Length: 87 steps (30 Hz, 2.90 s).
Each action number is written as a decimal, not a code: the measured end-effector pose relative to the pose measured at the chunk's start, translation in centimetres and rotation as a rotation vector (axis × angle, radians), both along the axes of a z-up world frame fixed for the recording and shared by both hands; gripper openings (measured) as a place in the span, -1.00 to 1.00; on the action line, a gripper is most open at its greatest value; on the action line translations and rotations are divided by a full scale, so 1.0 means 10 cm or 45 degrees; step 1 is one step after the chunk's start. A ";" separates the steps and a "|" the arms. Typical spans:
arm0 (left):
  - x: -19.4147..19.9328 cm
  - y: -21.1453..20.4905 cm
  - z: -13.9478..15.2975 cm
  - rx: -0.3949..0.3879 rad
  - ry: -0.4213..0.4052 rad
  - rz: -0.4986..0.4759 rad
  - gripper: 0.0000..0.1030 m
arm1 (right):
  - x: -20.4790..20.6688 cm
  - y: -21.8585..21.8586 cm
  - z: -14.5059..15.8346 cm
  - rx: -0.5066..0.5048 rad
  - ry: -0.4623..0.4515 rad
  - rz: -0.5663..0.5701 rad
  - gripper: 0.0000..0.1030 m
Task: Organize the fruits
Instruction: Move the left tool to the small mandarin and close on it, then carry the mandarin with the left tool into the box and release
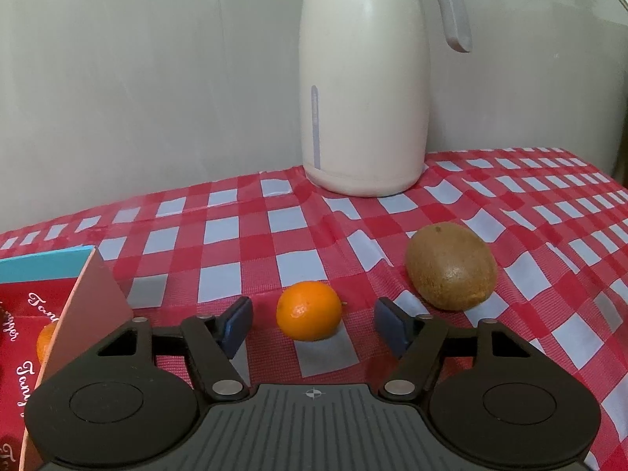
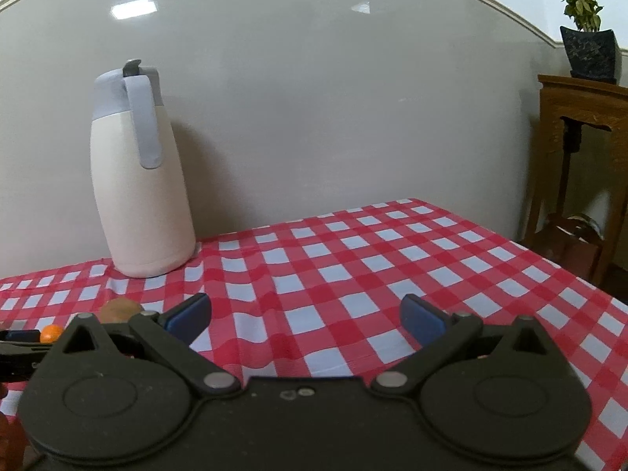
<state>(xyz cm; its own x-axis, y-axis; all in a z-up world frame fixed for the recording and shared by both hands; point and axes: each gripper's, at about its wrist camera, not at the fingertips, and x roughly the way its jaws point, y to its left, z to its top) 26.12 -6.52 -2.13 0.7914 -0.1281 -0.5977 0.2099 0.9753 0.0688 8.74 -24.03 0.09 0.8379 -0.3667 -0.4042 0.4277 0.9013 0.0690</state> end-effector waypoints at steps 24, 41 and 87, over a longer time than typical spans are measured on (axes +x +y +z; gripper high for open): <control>-0.01 -0.01 0.00 -0.031 -0.011 -0.009 -0.31 | 0.01 -0.11 -0.06 0.024 0.045 -0.050 1.00; -0.13 0.03 0.06 -0.058 -0.072 0.002 -0.32 | 0.00 -0.11 -0.04 0.028 0.029 -0.040 1.00; -1.11 1.96 0.40 -0.093 -0.133 0.575 -0.31 | 0.28 1.23 0.09 -0.018 0.031 0.469 1.00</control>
<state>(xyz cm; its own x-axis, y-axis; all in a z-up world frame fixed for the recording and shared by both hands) 15.02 13.10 1.85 0.8332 0.2041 -0.5139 -0.2411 0.9705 -0.0055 11.51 -11.74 1.02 0.9051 -0.0481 -0.4226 0.0760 0.9959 0.0494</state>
